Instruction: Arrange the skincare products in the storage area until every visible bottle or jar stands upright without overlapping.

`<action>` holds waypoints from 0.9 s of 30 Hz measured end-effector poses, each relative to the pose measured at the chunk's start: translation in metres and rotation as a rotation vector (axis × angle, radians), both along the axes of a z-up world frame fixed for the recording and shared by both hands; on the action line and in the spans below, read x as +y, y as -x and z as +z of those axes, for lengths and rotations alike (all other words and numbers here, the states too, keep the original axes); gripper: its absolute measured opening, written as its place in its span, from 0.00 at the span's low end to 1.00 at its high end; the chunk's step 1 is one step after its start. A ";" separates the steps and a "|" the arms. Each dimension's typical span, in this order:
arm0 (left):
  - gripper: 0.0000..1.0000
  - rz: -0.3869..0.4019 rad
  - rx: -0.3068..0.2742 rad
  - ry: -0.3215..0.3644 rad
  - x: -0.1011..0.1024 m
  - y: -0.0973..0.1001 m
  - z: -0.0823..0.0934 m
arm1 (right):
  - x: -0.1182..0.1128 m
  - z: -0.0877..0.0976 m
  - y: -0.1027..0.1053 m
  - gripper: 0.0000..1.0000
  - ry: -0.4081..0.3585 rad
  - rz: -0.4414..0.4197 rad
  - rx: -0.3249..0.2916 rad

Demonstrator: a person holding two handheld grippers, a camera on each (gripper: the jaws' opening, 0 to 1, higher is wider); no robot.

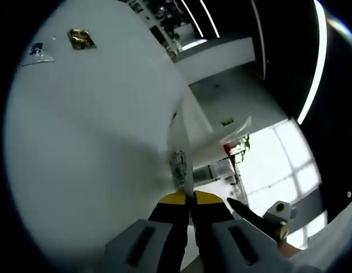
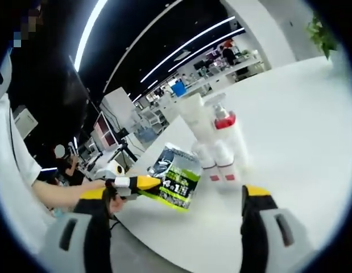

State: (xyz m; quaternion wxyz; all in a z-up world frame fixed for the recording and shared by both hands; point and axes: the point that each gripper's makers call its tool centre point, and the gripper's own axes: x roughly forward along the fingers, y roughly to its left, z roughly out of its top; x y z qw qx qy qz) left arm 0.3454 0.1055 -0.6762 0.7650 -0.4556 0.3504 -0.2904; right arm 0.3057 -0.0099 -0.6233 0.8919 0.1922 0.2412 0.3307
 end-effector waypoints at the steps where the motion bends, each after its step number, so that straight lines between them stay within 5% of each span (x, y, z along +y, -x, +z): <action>1: 0.00 -0.003 0.004 -0.007 0.000 0.000 -0.003 | -0.002 -0.001 0.000 0.98 0.003 -0.005 -0.001; 16: 0.00 -0.013 0.012 -0.077 0.002 -0.005 -0.026 | -0.026 -0.010 -0.004 1.00 0.061 -0.059 0.011; 27: 0.00 -0.029 0.000 -0.257 0.009 -0.008 -0.049 | -0.037 -0.017 -0.008 1.00 0.107 -0.094 0.023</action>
